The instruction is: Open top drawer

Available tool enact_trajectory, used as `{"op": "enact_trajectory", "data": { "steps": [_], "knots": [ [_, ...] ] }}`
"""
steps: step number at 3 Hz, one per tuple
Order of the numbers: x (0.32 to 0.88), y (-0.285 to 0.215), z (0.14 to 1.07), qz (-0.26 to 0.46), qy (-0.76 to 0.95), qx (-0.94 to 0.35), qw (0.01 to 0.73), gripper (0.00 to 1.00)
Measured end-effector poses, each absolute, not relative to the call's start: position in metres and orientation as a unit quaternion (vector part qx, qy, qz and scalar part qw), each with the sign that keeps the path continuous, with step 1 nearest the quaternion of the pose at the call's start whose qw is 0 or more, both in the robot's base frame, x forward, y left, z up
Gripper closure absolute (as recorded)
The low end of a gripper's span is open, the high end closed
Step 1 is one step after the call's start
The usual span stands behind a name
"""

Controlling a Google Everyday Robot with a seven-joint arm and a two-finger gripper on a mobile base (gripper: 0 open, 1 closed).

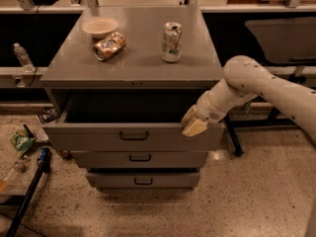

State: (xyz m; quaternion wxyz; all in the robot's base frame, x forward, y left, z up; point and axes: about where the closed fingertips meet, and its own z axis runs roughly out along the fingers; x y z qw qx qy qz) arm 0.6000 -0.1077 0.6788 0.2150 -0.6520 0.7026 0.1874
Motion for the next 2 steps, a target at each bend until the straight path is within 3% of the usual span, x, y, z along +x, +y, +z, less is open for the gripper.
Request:
{"op": "enact_trajectory", "data": {
  "steps": [2],
  "knots": [
    [0.567, -0.109, 0.687, 0.206, 0.713, -0.641, 0.197, 0.58]
  ]
}}
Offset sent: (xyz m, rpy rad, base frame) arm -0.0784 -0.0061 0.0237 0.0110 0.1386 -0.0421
